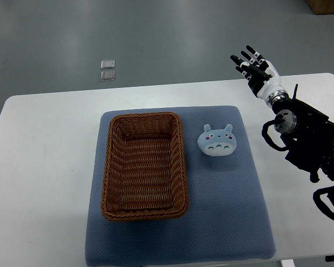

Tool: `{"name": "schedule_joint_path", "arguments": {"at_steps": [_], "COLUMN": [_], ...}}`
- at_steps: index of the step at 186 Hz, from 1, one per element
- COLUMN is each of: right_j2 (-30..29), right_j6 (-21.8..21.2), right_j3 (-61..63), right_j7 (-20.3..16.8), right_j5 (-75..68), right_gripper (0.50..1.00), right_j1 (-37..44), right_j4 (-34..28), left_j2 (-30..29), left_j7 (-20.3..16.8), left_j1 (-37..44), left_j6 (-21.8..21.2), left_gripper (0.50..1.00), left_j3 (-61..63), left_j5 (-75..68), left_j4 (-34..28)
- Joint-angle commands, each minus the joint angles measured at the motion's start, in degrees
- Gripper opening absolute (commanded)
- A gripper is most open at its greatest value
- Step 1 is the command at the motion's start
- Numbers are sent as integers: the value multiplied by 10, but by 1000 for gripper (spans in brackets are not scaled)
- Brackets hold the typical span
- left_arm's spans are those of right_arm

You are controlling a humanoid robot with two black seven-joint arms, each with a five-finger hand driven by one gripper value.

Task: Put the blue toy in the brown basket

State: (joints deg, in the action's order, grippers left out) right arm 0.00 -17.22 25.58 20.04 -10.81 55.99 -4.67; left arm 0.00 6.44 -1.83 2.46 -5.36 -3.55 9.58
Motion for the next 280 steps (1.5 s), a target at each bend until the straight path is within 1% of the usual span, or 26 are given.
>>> {"name": "schedule_joint_path", "arguments": {"at_steps": [1, 210, 280], "right_j2": [0, 1, 11], "right_j6": [0, 0, 3], "right_j3": [0, 2, 4], "right_j7": [0, -1, -1], "right_j5": [0, 0, 0], "right_gripper": [911, 911, 911], "right_j1": [-1, 1, 2], "right_j4": [-1, 0, -8], "left_j2": [0, 0, 0], "left_j7": [0, 0, 0], "left_j1": [0, 0, 0], "left_j6": [0, 0, 0], "left_gripper": [1000, 1000, 1000], "left_j3": [-1, -1, -1], "left_j5": [0, 0, -1], "left_j4": [0, 1, 1]}}
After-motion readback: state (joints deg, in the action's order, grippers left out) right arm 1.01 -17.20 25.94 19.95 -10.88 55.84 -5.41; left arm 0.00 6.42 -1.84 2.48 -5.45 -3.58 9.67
